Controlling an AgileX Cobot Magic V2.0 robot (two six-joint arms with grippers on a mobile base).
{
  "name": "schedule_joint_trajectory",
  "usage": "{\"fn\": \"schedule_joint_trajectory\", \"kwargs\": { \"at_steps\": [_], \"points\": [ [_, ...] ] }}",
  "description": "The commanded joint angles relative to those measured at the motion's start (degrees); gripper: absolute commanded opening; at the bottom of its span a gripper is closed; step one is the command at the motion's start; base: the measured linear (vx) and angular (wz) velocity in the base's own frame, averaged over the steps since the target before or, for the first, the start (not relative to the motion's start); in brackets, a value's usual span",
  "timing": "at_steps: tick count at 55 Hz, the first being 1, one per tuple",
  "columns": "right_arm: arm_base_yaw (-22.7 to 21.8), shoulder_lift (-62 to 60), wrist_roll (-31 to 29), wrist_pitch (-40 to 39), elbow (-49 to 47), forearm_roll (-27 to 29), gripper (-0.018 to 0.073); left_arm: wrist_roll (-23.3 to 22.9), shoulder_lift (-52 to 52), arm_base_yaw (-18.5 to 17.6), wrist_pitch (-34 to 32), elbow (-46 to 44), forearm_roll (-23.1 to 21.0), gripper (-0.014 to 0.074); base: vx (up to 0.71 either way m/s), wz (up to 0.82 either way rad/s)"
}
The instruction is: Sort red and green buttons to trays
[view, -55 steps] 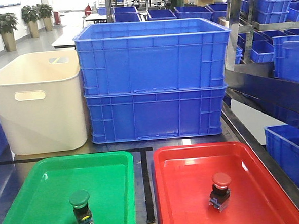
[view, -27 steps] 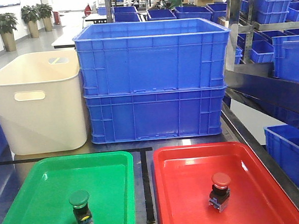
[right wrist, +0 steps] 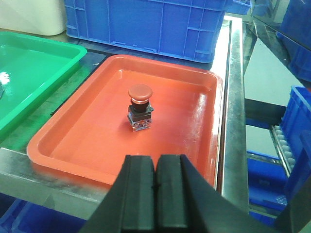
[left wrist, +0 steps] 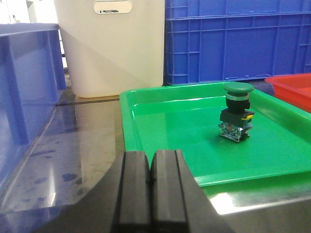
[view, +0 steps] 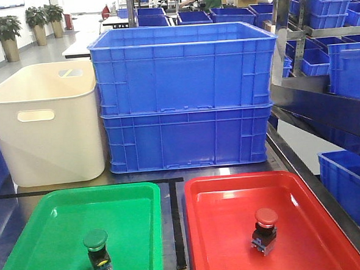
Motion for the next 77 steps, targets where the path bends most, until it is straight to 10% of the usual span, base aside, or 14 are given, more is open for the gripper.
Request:
{"fn": "schedule_joint_trajectory", "kwargs": {
  "at_steps": [1,19,37,77],
  "points": [
    [0.2,0.5,-1.8,-4.5,-1.0,0.3,-0.0013,-0.5,-0.9,0.1,-4.5,0.3,0.0,-0.0006,0.0,0.0],
    [-8.8,-4.4,-12.0,-41.4,30.5,15.9,-0.0013,-0.5,-0.9,0.1,-4.5,0.3,0.0,-0.0006,0.0,0.0],
    [-25.4,-25.9,-14.8,-37.4,39.8,17.2,-0.0013,-0.5,-0.9,0.1,-4.5,0.3,0.0,-0.0006,0.0,0.0],
    [-25.8,-25.7,-14.8,-40.3,41.7,16.6,-0.0013,-0.5,-0.8,0.1,-4.5,0.3,0.0,-0.0006,0.0,0.0]
  ]
}}
